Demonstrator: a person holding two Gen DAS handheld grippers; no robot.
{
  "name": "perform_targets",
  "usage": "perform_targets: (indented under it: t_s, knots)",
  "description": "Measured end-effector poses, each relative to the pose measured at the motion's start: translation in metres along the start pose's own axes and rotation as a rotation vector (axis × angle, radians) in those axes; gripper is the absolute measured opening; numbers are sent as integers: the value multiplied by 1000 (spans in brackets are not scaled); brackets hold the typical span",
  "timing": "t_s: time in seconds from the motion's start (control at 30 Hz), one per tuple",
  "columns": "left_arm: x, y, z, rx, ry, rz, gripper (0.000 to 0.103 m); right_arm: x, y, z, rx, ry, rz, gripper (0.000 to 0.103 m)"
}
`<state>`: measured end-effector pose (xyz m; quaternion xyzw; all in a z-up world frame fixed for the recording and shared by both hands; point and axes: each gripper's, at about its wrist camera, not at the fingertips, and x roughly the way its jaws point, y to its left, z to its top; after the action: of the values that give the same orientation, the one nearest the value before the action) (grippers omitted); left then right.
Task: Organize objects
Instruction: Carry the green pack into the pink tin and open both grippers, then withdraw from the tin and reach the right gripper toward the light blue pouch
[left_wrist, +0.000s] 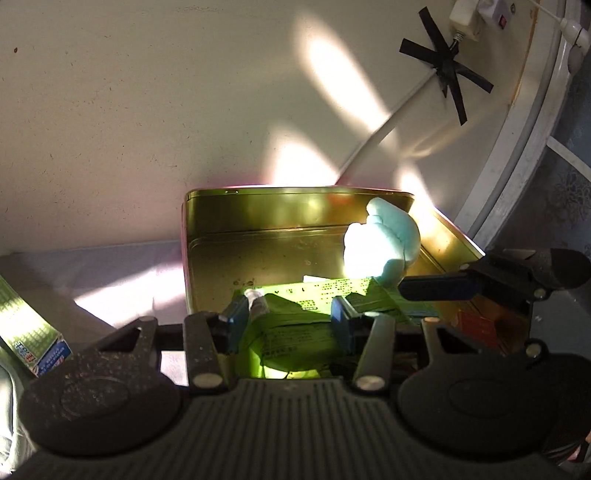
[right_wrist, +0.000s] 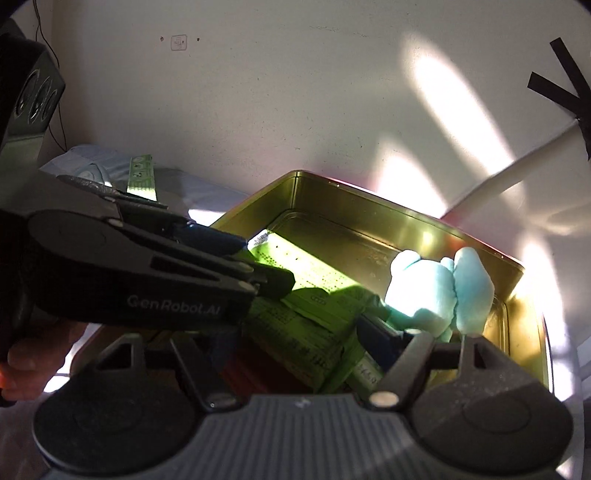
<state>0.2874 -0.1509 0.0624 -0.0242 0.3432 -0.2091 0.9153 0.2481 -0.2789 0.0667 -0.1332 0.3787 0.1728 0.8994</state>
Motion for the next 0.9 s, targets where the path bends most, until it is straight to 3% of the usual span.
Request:
perform_targets:
  t_s: [0.03, 0.07, 0.4, 0.9]
  knots:
    - [0, 5, 3, -24, -9, 7, 55, 5, -1, 4, -8, -13, -32, 87]
    - [-3, 8, 5, -47, -20, 12, 55, 7, -1, 7, -15, -31, -64, 89]
    - [-83, 8, -24, -59, -165, 20, 55, -24, 8, -12, 58, -183, -85, 86]
    - [-149, -24, -90, 64, -156, 141, 55, -130, 55, -105, 320, -378, -83, 85]
